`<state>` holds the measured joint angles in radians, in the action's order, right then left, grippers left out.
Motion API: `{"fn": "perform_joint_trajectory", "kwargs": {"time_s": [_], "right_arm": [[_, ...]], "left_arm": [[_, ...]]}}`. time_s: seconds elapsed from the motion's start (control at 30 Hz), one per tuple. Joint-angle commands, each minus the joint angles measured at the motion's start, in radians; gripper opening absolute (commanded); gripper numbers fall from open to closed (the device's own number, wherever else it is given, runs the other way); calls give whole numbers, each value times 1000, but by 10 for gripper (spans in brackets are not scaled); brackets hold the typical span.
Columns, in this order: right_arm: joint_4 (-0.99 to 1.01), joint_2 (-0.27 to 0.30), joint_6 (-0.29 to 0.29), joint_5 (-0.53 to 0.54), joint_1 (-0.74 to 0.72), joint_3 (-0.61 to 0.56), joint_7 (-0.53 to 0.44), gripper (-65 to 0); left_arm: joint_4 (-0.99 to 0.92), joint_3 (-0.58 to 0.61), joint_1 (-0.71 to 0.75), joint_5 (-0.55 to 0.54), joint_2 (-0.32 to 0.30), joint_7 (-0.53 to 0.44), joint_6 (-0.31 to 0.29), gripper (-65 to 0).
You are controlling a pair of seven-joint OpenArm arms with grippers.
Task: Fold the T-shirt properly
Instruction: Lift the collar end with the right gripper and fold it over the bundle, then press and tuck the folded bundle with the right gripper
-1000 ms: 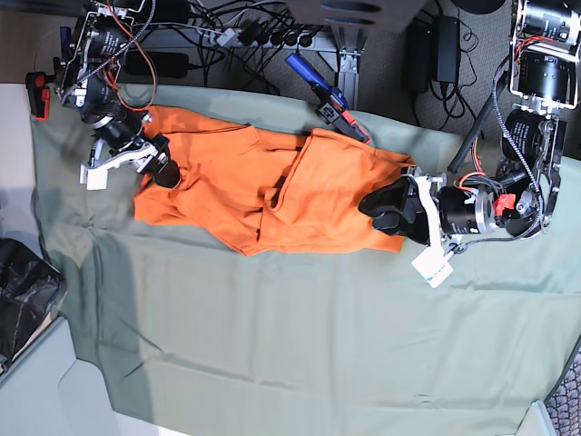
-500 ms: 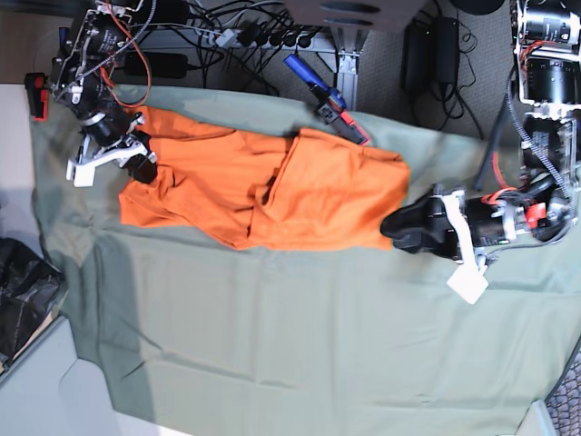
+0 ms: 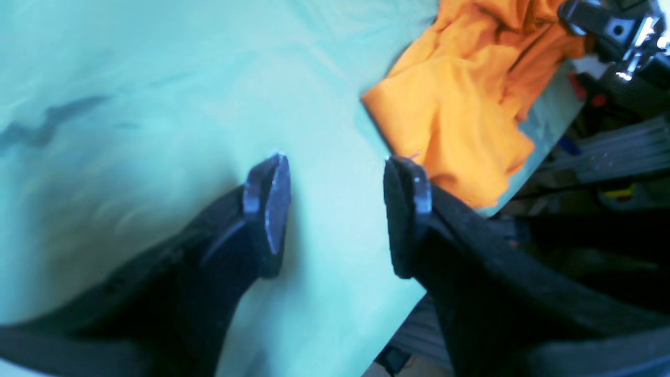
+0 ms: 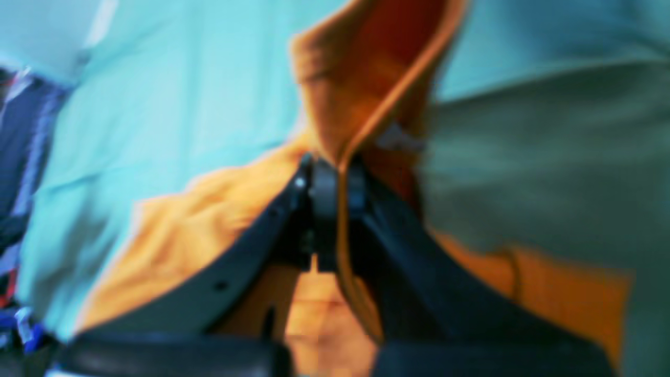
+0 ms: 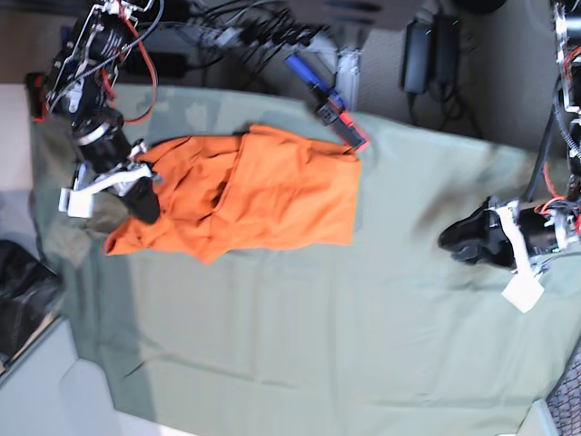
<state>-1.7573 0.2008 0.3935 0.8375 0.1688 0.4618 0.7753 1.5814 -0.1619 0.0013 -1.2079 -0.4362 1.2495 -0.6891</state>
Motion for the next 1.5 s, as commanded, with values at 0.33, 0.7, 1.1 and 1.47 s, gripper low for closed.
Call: {"fn": "perform_joint_trajectory", "kwargs": {"time_s": [0.33, 0.7, 1.1, 1.47], "right_arm": [[-82, -261, 116, -98, -10, -325, -25, -650], [-82, -286, 116, -335, -10, -571, -24, -549], [-117, -203, 116, -567, -10, -789, -27, -376], [-216, -201, 115, -674, -10, -983, -27, -376]], "left_arm": [[16, -8, -15, -23, -66, -14, -9, -332], [16, -9, -14, -31, -66, -14, -9, -332], [16, -9, -15, -50, -66, -13, -9, -332], [16, -9, -15, -53, -66, -10, -9, -332]]}}
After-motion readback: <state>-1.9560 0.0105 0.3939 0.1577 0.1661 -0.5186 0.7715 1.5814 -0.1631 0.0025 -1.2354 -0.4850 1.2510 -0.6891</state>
